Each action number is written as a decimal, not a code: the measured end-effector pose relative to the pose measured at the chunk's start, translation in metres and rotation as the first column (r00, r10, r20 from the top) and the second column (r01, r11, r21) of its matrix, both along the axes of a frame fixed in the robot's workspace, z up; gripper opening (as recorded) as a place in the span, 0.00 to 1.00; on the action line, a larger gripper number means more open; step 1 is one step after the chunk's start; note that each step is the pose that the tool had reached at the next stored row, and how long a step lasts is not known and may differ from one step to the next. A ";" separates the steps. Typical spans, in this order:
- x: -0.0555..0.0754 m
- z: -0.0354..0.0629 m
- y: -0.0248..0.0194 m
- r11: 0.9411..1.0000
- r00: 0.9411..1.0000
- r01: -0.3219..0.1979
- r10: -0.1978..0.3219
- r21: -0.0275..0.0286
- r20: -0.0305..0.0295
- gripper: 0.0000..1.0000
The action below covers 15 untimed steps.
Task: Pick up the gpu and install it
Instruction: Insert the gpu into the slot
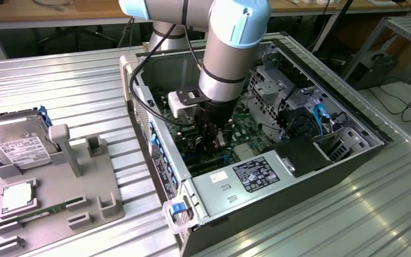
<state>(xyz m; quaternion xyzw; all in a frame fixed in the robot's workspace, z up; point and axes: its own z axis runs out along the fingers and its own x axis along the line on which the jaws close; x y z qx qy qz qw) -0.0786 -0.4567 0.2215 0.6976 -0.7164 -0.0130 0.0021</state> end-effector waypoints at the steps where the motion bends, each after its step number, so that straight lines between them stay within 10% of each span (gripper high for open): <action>1: 0.000 0.0006 -0.0001 1.000 1.000 0.000 0.000 -0.001 -0.001 0.29; 4: 0.000 0.0042 -0.0003 1.000 1.000 0.000 0.000 -0.003 0.000 0.35; 10: 0.000 0.0599 0.0001 1.000 1.000 0.000 0.000 -0.007 0.018 0.35; 15: 0.000 0.0599 0.0000 1.000 1.000 0.000 0.000 -0.007 0.019 0.21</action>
